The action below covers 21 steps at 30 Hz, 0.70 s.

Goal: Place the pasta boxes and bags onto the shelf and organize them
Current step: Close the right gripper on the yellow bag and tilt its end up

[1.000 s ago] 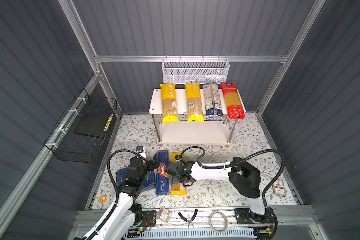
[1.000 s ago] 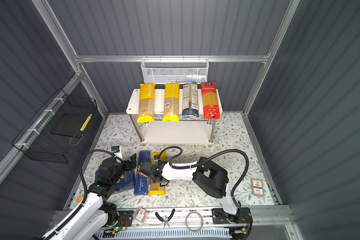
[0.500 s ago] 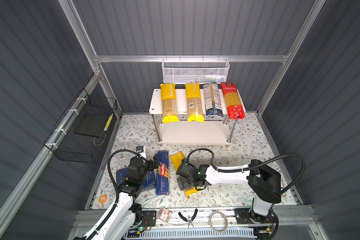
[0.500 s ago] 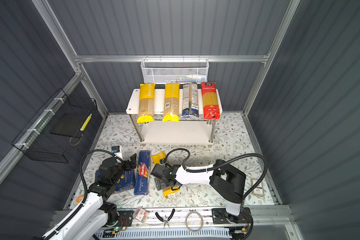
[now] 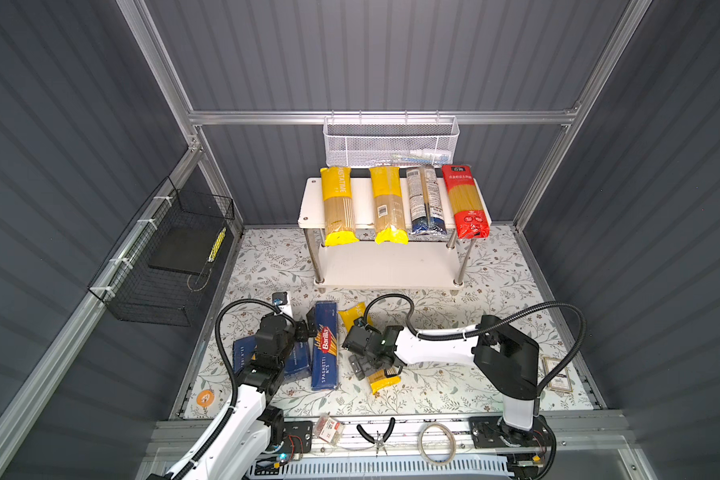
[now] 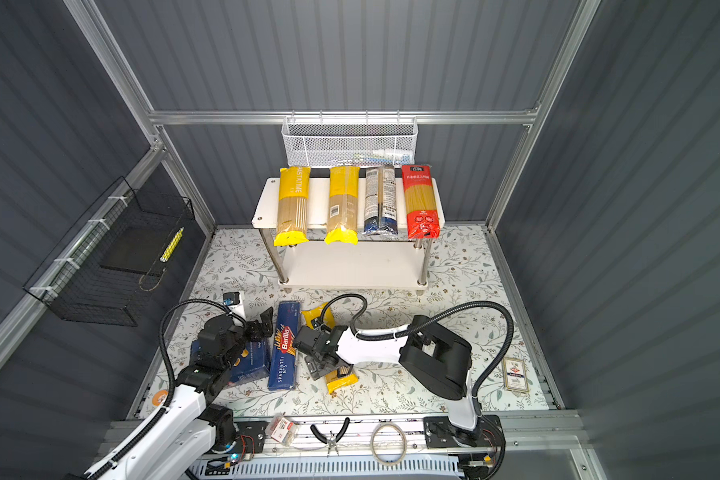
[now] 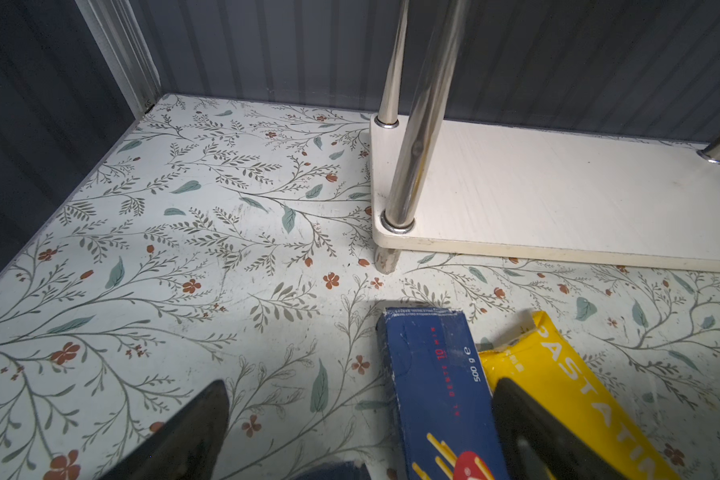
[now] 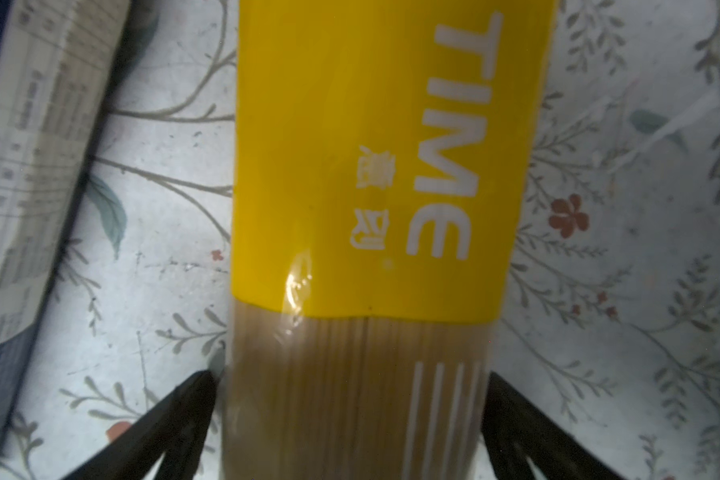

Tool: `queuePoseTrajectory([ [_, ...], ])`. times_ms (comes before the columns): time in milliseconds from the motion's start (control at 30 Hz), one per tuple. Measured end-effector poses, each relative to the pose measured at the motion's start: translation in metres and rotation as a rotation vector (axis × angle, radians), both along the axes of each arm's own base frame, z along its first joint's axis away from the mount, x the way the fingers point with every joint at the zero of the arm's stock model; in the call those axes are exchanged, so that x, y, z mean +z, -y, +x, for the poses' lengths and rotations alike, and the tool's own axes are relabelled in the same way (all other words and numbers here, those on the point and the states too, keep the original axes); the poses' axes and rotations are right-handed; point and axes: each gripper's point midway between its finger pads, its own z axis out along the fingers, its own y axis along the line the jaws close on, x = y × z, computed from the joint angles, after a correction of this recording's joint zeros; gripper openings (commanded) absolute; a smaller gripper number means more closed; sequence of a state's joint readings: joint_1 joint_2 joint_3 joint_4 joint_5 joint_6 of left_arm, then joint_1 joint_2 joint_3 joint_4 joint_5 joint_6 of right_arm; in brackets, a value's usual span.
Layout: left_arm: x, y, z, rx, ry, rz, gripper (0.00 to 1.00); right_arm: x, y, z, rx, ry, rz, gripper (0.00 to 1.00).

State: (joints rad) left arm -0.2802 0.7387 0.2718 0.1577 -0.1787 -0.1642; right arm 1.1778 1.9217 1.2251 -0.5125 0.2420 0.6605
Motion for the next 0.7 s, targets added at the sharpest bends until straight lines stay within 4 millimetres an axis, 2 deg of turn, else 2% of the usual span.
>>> queuePoseTrajectory([
  [233, -0.003, 0.002, 0.000, -0.009, -0.011, 0.003, 0.99, 0.000, 0.008, 0.002, -0.048, 0.019, -0.007, 0.99],
  [700, -0.003, 0.003, 0.000, -0.019, -0.011, 0.000, 0.99, -0.002, -0.004, 0.003, 0.017, 0.017, 0.059, 0.99],
])
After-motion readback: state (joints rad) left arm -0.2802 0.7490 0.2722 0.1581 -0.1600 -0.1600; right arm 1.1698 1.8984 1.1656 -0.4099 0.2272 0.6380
